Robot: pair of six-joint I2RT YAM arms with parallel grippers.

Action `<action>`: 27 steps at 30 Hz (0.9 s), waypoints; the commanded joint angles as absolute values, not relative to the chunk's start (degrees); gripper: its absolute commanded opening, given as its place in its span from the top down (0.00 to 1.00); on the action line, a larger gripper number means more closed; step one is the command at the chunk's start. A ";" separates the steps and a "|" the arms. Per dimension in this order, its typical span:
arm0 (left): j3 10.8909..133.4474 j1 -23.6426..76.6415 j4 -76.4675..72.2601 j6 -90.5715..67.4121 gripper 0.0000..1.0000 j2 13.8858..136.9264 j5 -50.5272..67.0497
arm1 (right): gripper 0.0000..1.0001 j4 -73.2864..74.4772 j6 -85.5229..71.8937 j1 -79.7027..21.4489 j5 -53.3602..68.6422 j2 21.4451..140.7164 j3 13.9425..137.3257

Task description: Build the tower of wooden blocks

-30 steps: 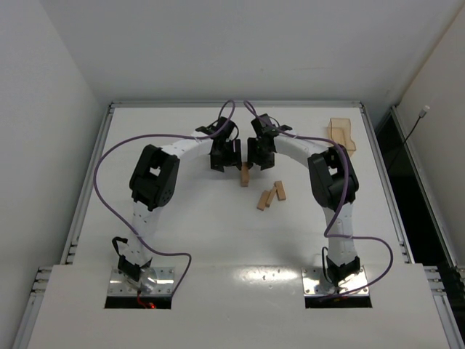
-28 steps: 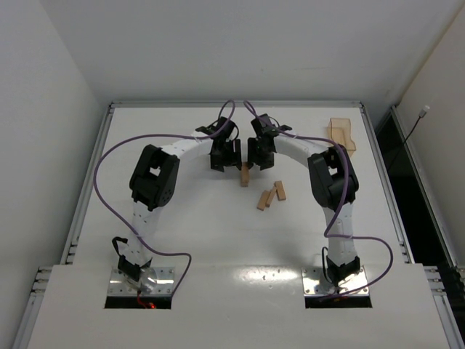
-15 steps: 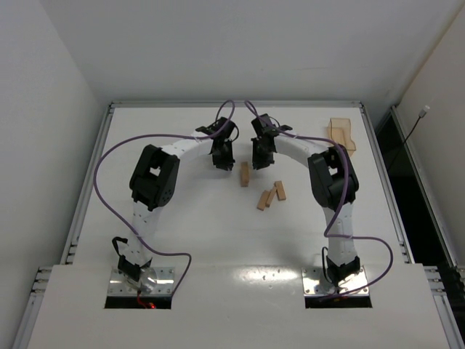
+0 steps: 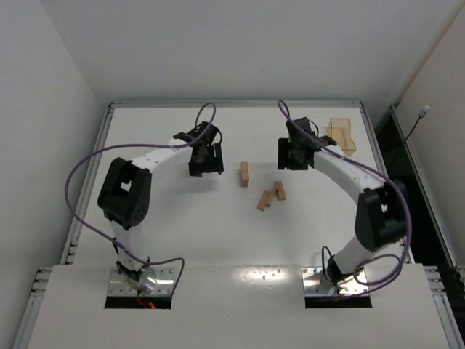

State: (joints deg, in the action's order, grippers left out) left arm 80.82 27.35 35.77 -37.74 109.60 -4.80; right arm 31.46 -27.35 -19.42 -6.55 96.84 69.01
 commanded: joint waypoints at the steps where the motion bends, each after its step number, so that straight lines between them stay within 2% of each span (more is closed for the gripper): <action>1: 78.40 26.02 34.72 -37.10 0.32 102.50 -5.80 | 0.51 29.79 -22.51 -21.87 -6.68 87.22 63.47; 3: 78.40 25.41 34.72 -36.47 0.11 102.48 -4.58 | 0.48 28.92 -21.45 -22.49 -5.98 85.09 59.53; 5: 78.92 25.40 34.72 -36.47 0.01 101.96 -4.57 | 0.48 27.52 -20.83 -23.02 -6.86 84.55 56.62; 15: 79.45 23.55 34.72 -34.80 0.01 100.90 -6.94 | 0.48 24.08 -23.12 -21.88 -7.83 90.70 50.98; 27: 78.92 19.69 34.19 -34.80 0.01 101.43 -4.75 | 0.48 22.50 -23.11 -22.50 -4.92 98.96 58.70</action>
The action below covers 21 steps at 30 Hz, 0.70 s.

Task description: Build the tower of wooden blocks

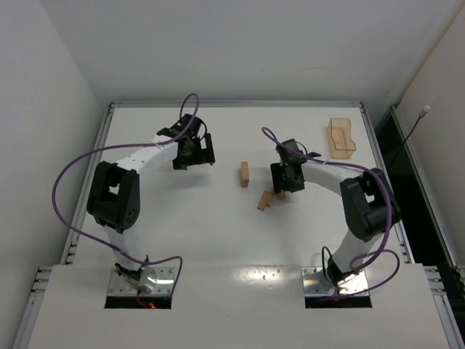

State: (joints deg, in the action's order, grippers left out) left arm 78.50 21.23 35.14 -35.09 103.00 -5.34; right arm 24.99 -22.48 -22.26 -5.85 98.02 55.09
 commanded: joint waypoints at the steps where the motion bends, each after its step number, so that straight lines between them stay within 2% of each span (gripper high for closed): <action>1: 78.93 19.69 34.19 -34.80 0.01 101.95 -4.75 | 0.48 22.50 -23.12 -22.50 -4.92 100.10 59.23; 8: 79.45 17.67 34.72 -34.80 0.01 102.48 -4.22 | 0.48 23.02 -23.12 -21.98 -6.06 105.55 63.71; 14: 79.98 17.14 35.24 -34.80 0.01 103.01 -4.22 | 0.54 23.64 -23.64 -21.97 -6.06 106.26 64.25; 19: 79.98 17.14 35.24 -34.80 0.01 103.01 -4.22 | 0.67 25.66 -25.48 -21.97 -6.06 103.72 61.88; 20: 79.98 17.14 35.24 -34.80 0.01 103.01 -4.22 | 0.72 26.36 -25.49 -21.97 -6.06 103.71 61.88; 21: 79.98 17.14 35.24 -34.80 0.01 103.01 -4.22 | 0.84 26.37 -25.49 -21.97 -6.06 103.01 61.35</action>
